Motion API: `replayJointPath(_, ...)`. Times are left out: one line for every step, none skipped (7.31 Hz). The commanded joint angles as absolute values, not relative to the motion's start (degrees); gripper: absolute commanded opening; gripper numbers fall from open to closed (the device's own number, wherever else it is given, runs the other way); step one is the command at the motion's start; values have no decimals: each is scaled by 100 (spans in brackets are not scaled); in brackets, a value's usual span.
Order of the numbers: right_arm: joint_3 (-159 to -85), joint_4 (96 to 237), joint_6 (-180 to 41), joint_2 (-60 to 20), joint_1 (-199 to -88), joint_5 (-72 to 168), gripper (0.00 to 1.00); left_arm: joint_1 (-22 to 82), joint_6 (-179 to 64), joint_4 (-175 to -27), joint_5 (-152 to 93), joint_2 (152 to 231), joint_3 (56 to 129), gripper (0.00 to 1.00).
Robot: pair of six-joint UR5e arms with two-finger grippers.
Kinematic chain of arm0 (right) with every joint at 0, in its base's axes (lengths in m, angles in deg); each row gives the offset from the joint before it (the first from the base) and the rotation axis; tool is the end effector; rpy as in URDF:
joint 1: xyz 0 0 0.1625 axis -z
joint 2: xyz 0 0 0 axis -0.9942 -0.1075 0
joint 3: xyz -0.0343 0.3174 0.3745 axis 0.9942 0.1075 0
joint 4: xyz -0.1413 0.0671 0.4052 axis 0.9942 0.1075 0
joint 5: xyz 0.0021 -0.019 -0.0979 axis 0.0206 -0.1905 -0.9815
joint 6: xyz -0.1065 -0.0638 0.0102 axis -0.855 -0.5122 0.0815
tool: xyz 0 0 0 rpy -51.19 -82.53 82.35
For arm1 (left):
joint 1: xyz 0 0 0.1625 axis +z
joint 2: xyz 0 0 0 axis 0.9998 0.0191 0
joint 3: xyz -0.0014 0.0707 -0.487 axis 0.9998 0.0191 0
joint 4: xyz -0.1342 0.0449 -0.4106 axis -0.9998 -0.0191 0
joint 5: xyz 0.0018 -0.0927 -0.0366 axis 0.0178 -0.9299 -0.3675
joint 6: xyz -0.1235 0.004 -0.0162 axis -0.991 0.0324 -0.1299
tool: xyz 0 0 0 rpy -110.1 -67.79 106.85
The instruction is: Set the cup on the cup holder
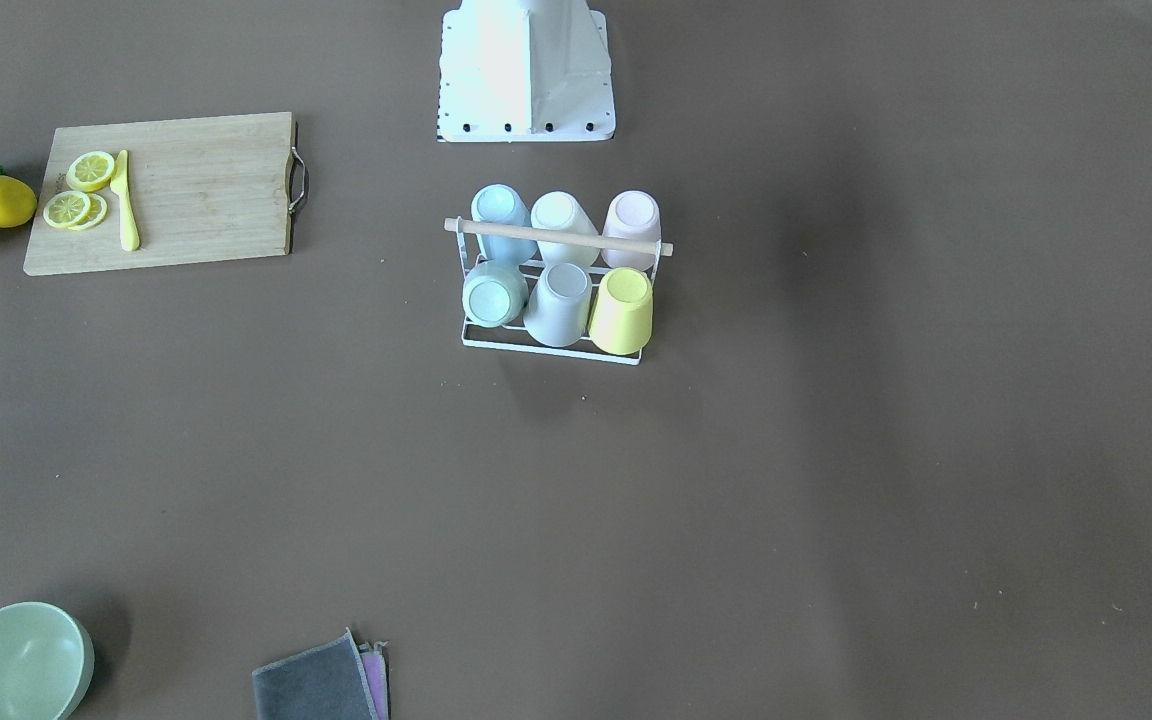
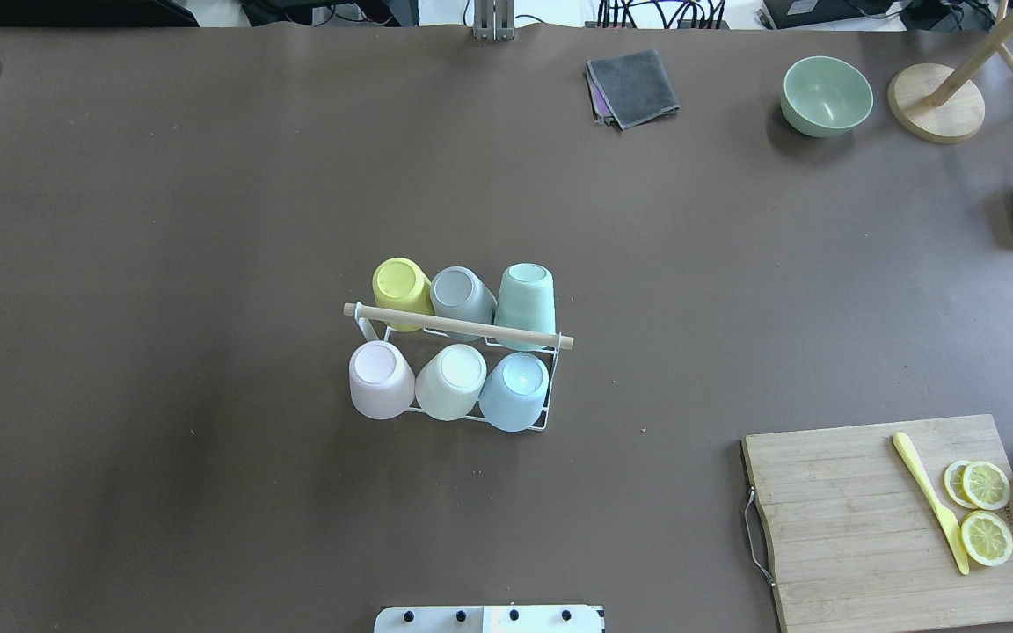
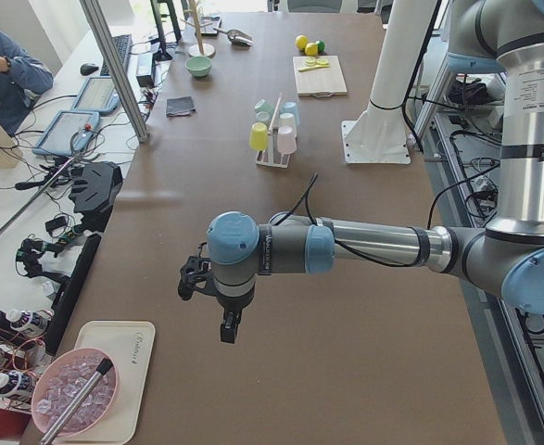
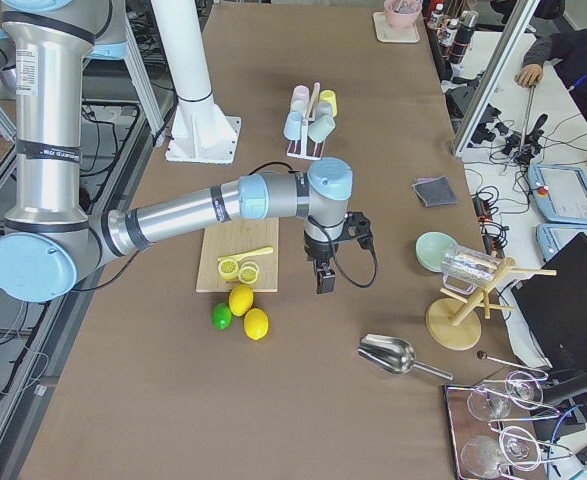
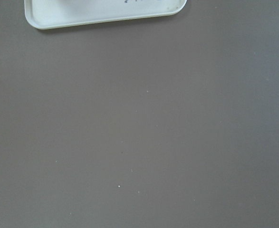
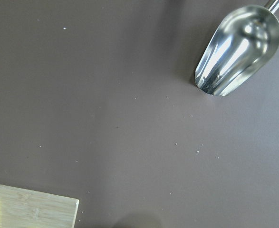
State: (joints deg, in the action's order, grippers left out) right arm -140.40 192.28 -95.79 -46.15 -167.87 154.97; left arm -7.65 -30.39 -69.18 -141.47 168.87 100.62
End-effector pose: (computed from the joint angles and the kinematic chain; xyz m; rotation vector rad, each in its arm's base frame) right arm 0.0061 -0.4568 0.6308 0.0750 -0.6949 -0.2851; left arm -0.1029 -0.4778 0.7003 0.1284 0.7476 0.0976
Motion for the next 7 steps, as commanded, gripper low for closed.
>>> replayJointPath(-13608,19219,-10198,-4634,-17154,15629,100,-637,-3051,-6958,-14145,16909,10090,99)
replayJointPath(-13363,19123,-10190,-4581,-17172,15673,100,-628,-3051,-6958,-14145,16910,10090,99)
replayJointPath(-13361,18991,-10163,-4563,-17198,15691,100,-628,-3051,-6967,-14145,16910,10090,99)
replayJointPath(-13326,18973,-10181,-4580,-17198,15682,100,-628,-3051,-6967,-14145,16910,10081,99)
replayJointPath(-13317,18972,-10224,-4633,-17198,15682,100,-619,-3051,-6976,-14145,16910,10081,99)
replayJointPath(-13299,18972,-10242,-4651,-17215,15682,100,-610,-3051,-6976,-14145,16910,10081,99)
replayJointPath(-13299,18972,-10242,-4651,-17242,15674,100,-610,-3051,-6976,-14145,16910,10081,99)
